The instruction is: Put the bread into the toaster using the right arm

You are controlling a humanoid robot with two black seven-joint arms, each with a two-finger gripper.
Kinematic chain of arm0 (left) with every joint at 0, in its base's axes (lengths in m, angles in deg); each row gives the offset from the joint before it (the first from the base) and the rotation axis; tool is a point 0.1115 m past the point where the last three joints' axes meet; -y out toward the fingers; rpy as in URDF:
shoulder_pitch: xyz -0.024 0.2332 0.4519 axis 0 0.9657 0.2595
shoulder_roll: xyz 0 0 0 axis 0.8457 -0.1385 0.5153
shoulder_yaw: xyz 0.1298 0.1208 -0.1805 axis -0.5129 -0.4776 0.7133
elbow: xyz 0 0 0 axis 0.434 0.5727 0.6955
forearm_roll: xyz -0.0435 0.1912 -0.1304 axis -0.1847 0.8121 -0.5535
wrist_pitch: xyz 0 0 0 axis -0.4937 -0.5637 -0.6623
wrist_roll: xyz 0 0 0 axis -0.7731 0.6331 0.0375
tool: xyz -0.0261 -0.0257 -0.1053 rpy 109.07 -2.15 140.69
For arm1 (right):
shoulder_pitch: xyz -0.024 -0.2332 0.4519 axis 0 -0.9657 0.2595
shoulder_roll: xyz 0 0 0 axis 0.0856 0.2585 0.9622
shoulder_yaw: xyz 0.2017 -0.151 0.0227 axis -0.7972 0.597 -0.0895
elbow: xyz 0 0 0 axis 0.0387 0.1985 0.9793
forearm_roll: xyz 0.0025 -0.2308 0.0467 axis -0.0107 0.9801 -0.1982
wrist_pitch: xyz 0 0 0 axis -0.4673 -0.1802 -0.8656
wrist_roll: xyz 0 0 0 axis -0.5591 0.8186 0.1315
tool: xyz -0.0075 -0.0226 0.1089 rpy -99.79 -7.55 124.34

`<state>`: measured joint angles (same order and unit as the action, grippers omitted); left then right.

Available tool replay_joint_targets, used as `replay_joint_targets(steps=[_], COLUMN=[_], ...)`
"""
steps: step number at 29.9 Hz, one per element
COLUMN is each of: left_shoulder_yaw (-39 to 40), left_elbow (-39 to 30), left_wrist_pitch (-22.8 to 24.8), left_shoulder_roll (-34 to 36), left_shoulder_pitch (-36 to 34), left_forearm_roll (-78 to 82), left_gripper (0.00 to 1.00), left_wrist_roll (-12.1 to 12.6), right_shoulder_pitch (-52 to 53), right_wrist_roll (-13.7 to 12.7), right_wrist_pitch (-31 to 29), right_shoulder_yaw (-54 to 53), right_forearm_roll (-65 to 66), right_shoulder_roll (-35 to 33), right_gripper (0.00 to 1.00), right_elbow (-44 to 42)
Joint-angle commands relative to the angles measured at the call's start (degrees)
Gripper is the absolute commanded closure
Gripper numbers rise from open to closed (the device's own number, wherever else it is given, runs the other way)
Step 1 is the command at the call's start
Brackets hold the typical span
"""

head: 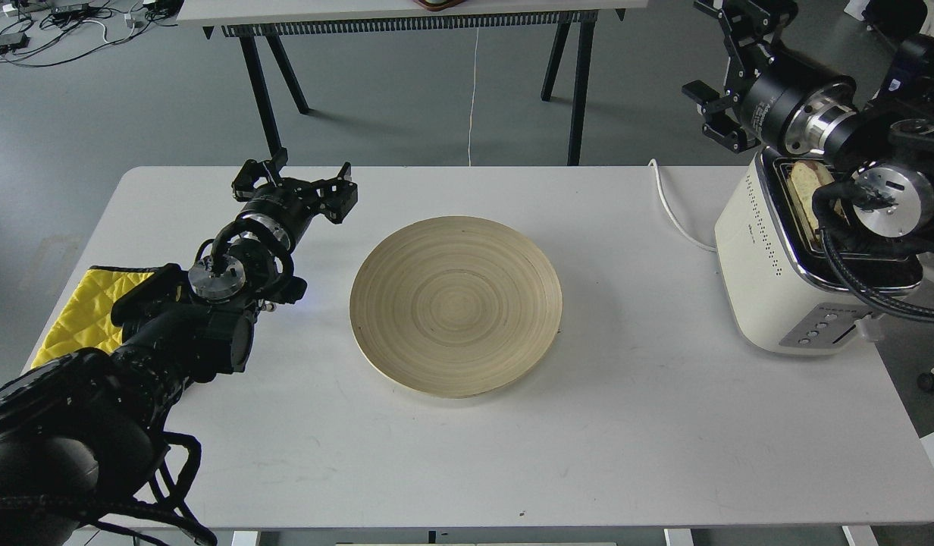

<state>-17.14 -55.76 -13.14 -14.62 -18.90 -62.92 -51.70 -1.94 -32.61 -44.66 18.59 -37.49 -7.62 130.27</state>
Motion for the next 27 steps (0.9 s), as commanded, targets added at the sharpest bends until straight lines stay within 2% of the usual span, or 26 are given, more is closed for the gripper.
replay_joint_targets(steps=[1, 3, 10, 14, 19, 27], left_shoulder_yaw=[0.0, 0.0, 0.0, 0.0, 0.0, 0.0], left_elbow=[0.0, 0.0, 0.0, 0.0, 0.0, 0.0], left_wrist_pitch=[0.0, 0.0, 0.0, 0.0, 0.0, 0.0], left_shoulder_roll=[0.0, 0.0, 0.0, 0.0, 0.0, 0.0], left_shoulder_pitch=[0.0, 0.0, 0.0, 0.0, 0.0, 0.0], left_forearm_roll=[0.0, 0.0, 0.0, 0.0, 0.0, 0.0], left_gripper=[0.0, 0.0, 0.0, 0.0, 0.0, 0.0], left_wrist_roll=[0.0, 0.0, 0.0, 0.0, 0.0, 0.0], right_shoulder_pitch=[-4.3, -6.85, -13.98, -18.46, -21.72, -22.6], right_wrist_roll=[7.22, 9.42, 9.57, 9.57, 9.57, 9.57], right_wrist_pitch=[-8.62, -12.49, -28.13, -34.38, -34.8, -34.8], right_shoulder_yaw=[-1.02, -1.29, -2.78, -4.01, -4.36, -4.27], right_forearm_roll=[-7.74, -9.42, -11.01, -12.85, -14.26, -14.17], right_shoulder_roll=[3.16, 5.53, 11.68, 14.67, 18.28, 20.04], right_gripper=[0.01, 0.01, 0.01, 0.01, 0.01, 0.01], right_elbow=[-2.1, -2.98, -7.98, -13.87, -21.7, -24.87])
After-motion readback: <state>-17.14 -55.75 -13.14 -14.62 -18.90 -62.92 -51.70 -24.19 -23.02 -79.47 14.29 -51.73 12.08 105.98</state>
